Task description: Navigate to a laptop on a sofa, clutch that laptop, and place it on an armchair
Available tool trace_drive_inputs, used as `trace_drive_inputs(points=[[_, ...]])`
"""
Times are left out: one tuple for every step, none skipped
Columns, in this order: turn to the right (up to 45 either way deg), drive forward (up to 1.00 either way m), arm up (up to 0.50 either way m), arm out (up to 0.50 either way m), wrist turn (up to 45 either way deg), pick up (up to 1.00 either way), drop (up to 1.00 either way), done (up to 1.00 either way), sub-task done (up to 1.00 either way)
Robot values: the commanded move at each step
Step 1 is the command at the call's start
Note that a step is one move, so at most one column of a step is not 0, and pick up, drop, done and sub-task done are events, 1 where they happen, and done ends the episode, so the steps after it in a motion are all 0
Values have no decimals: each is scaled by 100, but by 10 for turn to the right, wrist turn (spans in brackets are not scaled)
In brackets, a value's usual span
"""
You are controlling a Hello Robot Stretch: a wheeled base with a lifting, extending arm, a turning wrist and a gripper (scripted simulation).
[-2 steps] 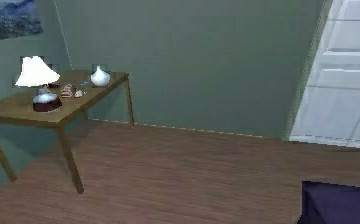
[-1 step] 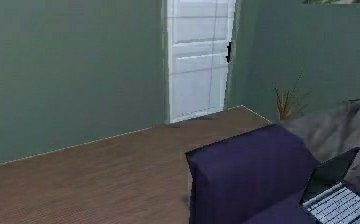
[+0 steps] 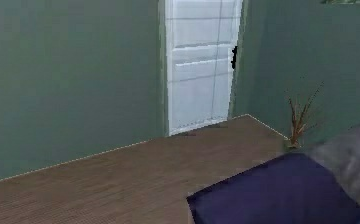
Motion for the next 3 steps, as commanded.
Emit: trace_drive_inputs(points=[[-240,0,0,0,0,0,0,0,0],[0,0,50,0,0,0,0,0,0],[0,0,2,0,0,0,0,0,0]])
